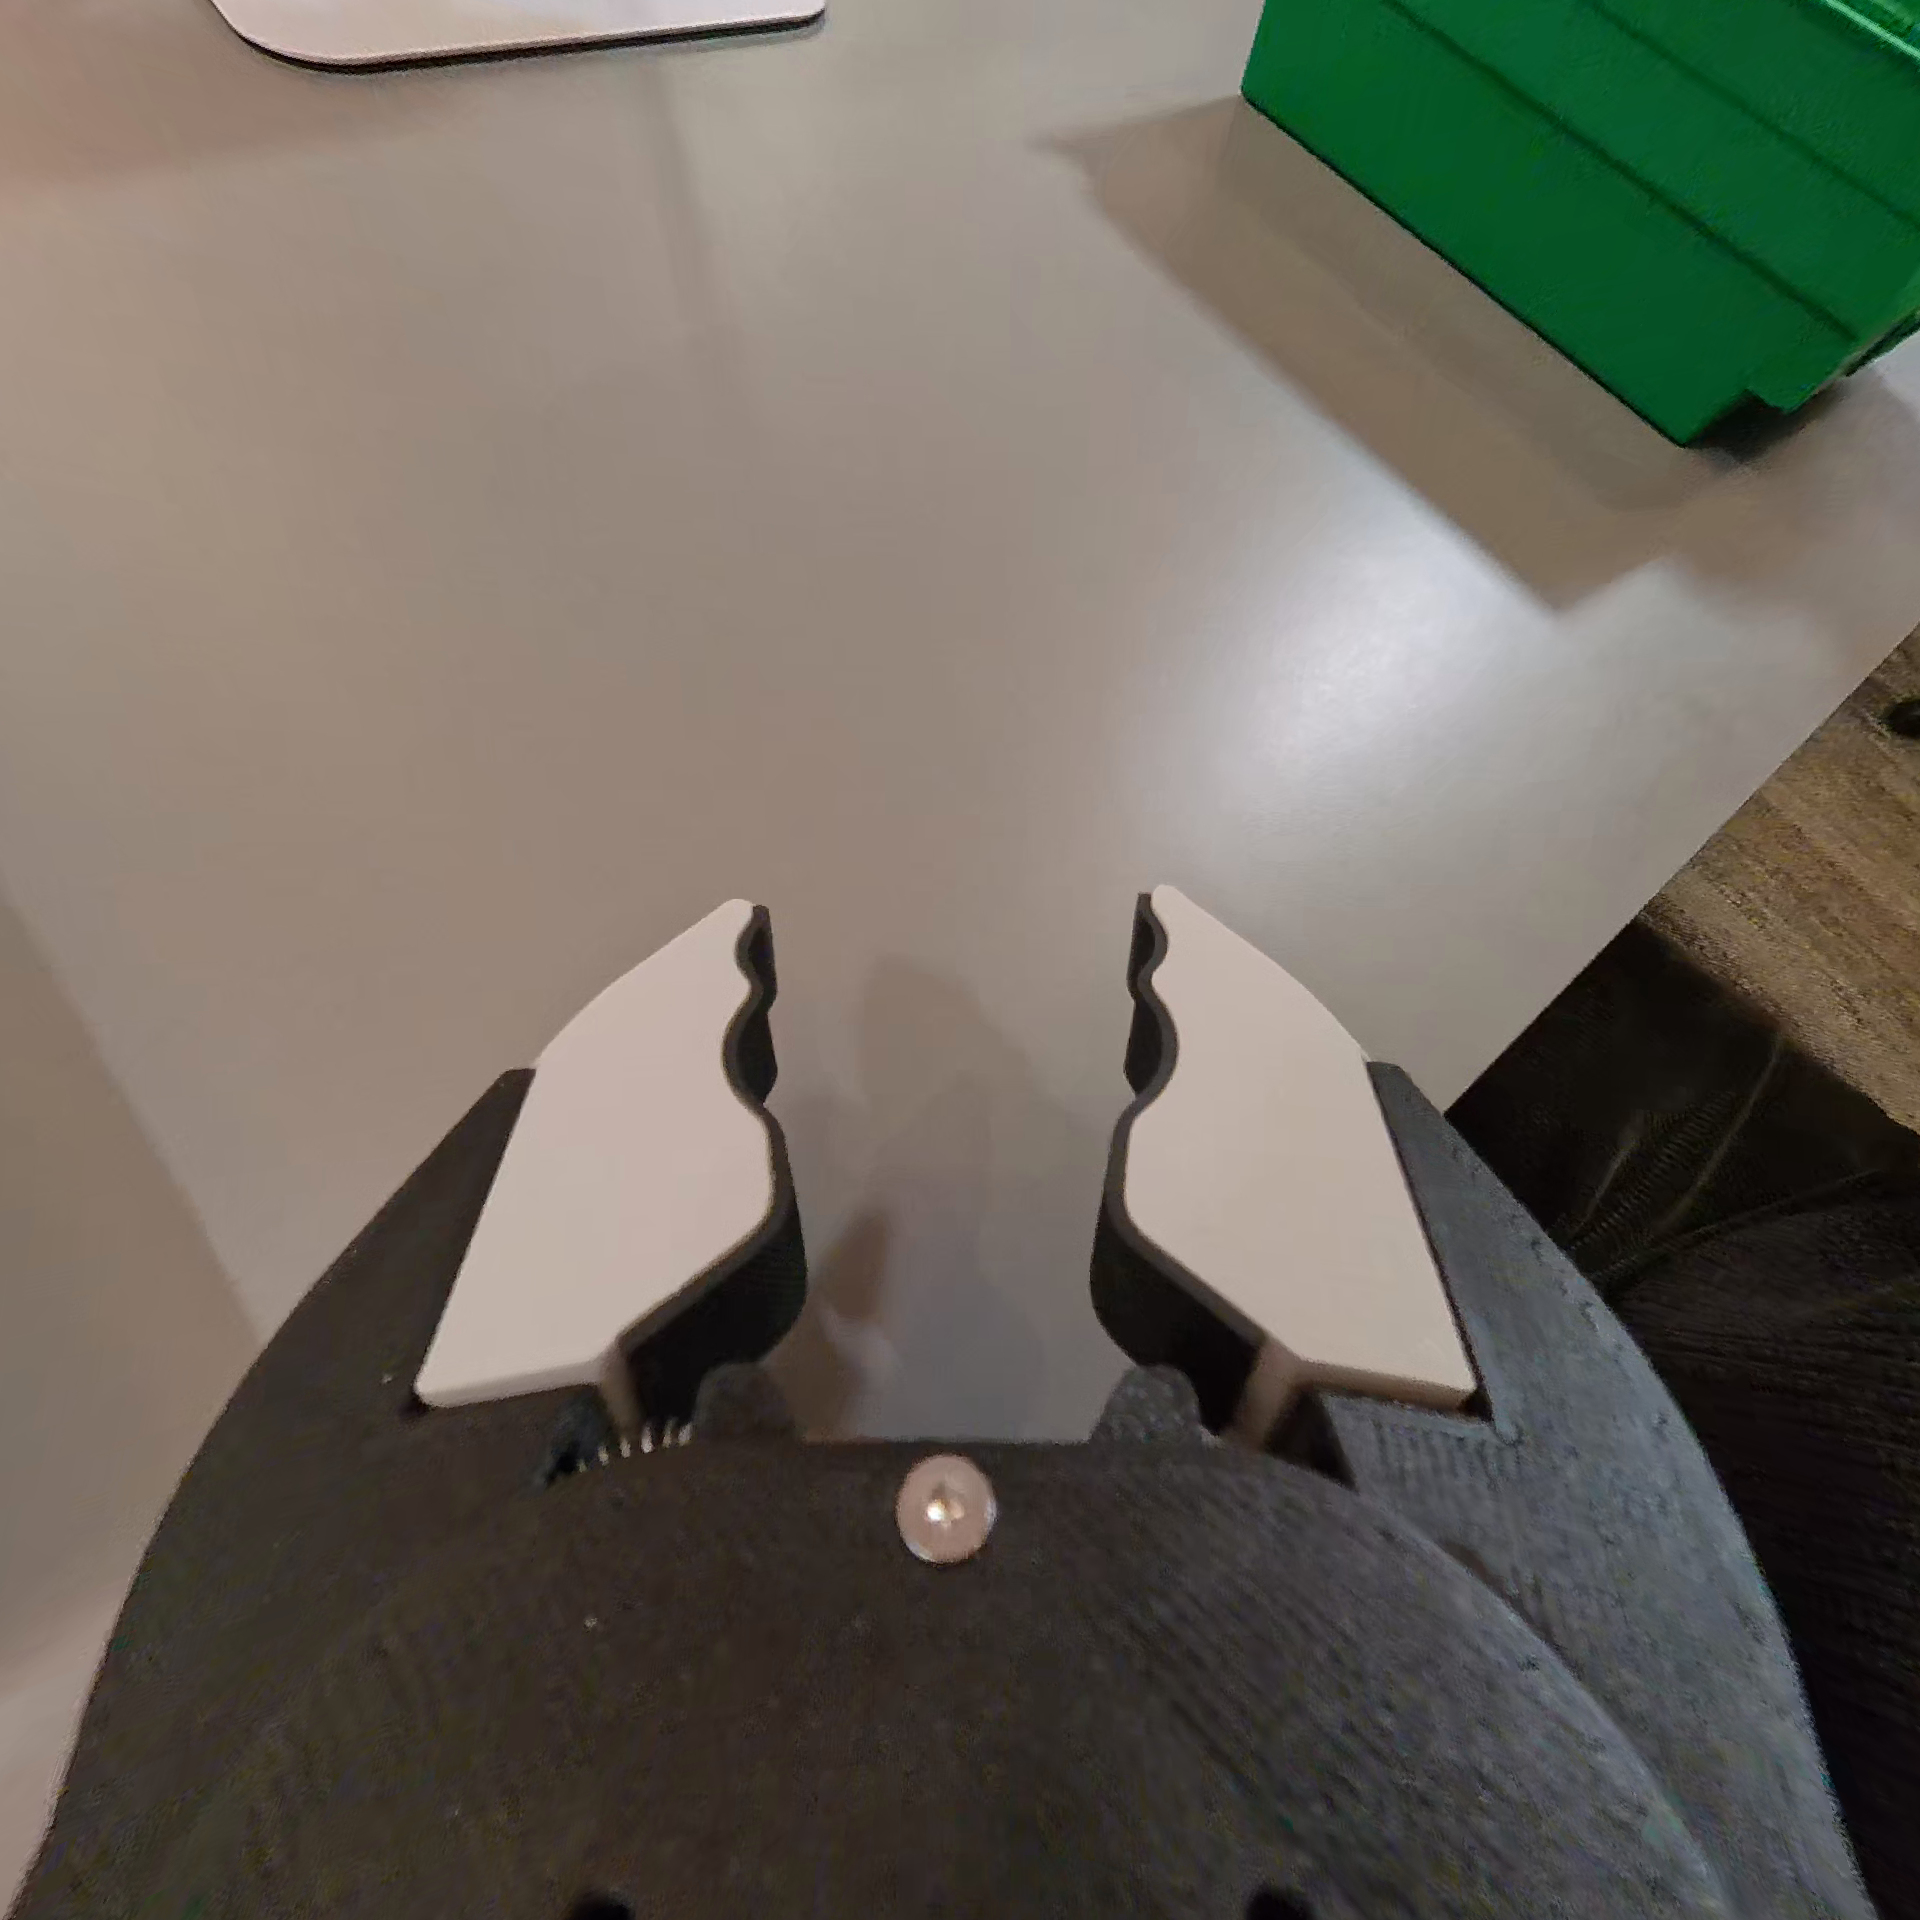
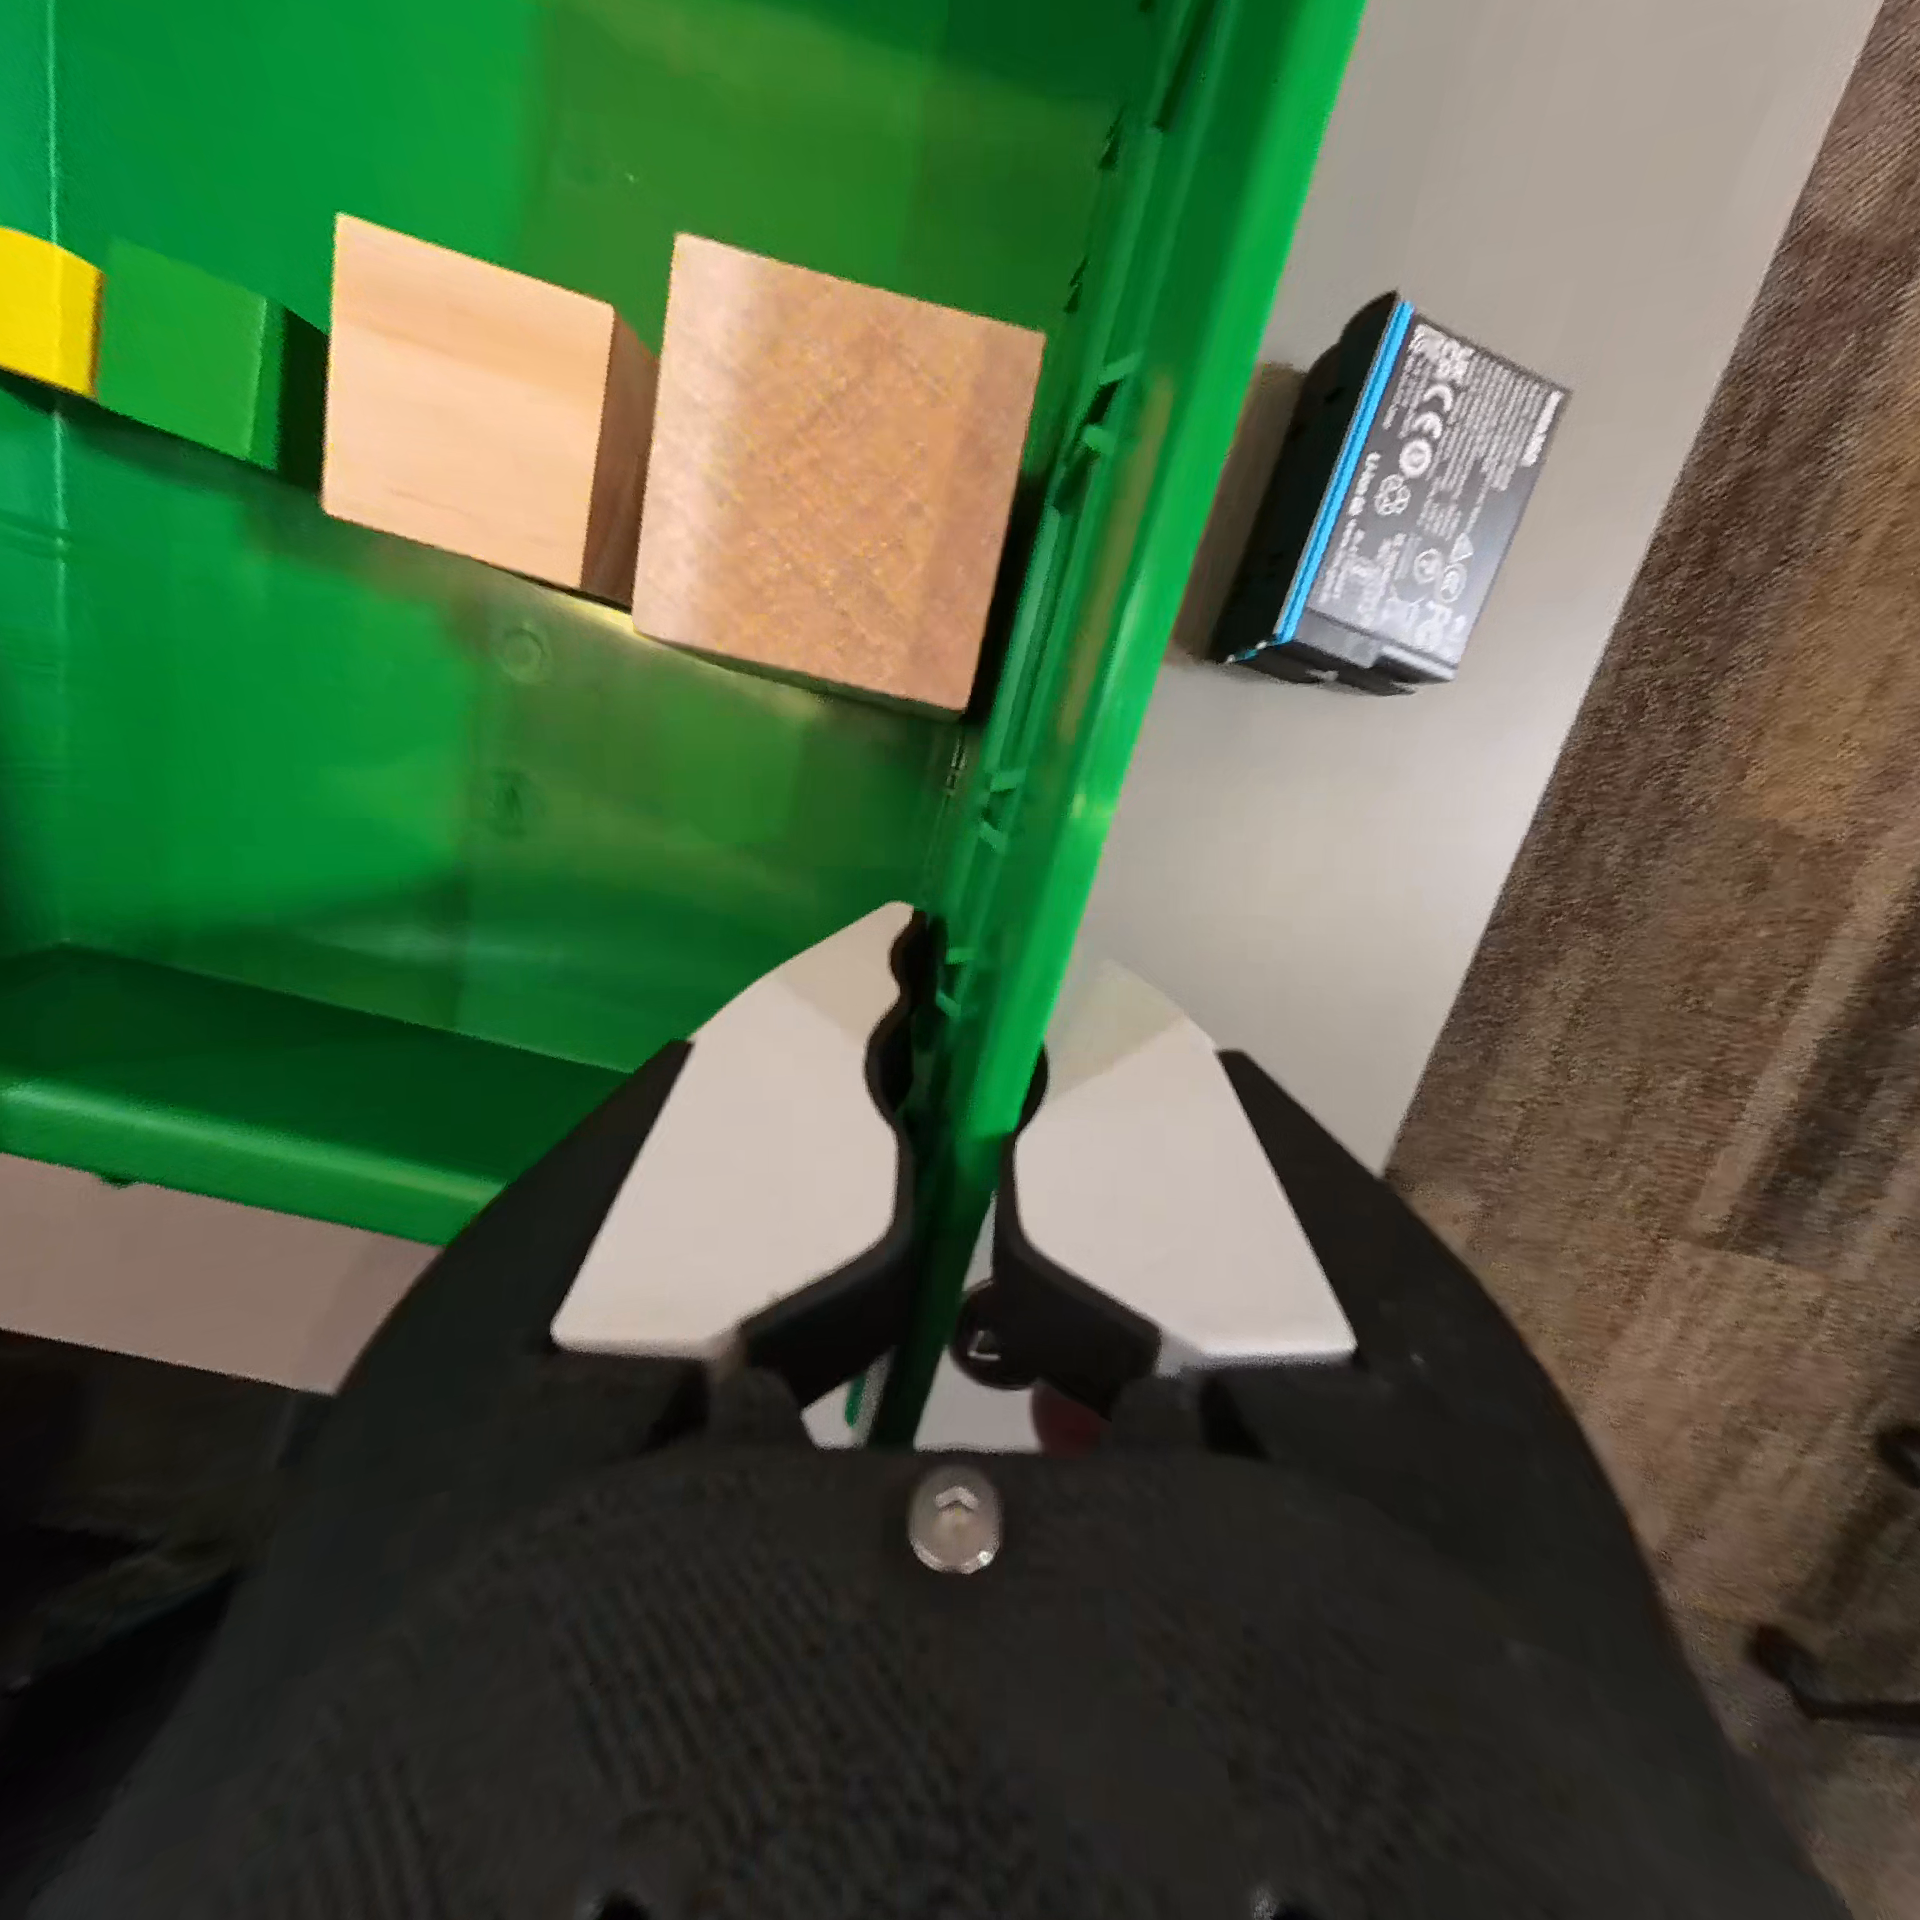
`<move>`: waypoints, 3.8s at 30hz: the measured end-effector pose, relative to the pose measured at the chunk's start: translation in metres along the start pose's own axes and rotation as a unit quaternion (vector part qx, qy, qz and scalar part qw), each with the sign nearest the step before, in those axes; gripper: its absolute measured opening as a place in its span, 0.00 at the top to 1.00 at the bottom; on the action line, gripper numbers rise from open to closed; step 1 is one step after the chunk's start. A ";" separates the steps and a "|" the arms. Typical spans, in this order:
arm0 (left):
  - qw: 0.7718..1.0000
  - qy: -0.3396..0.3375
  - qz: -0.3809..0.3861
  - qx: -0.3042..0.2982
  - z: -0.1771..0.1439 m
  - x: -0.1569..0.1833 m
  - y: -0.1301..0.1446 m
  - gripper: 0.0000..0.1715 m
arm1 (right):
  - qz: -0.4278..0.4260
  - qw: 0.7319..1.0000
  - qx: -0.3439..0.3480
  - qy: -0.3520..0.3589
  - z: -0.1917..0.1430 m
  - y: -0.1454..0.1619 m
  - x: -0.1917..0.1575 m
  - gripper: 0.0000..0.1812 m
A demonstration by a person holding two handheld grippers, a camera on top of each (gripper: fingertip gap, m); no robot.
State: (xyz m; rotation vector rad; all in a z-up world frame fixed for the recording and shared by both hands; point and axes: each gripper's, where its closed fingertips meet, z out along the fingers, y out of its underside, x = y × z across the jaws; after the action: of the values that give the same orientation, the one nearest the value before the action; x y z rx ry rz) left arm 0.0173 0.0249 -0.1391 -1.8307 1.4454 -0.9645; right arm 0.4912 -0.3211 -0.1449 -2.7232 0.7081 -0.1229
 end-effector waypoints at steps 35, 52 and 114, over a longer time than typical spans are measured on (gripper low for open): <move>0.941 -0.334 -0.019 -0.055 -0.103 -0.225 -0.008 0.96 | 0.111 0.993 0.013 -0.042 0.003 -0.007 -0.045 0.97; 0.938 -0.346 -0.015 0.013 -0.153 -0.226 -0.036 0.96 | 0.102 0.993 0.021 -0.062 0.013 -0.039 -0.174 0.97; 0.920 -0.375 0.024 0.115 -0.285 -0.200 -0.091 0.96 | -0.066 0.947 0.167 -0.267 -0.038 -0.220 -0.708 0.71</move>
State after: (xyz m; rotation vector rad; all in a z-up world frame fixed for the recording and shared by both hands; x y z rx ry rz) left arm -0.2000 0.2331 0.0574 -1.6968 0.8510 -0.3080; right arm -0.0319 0.1943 -0.0375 -2.3127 0.3107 0.4149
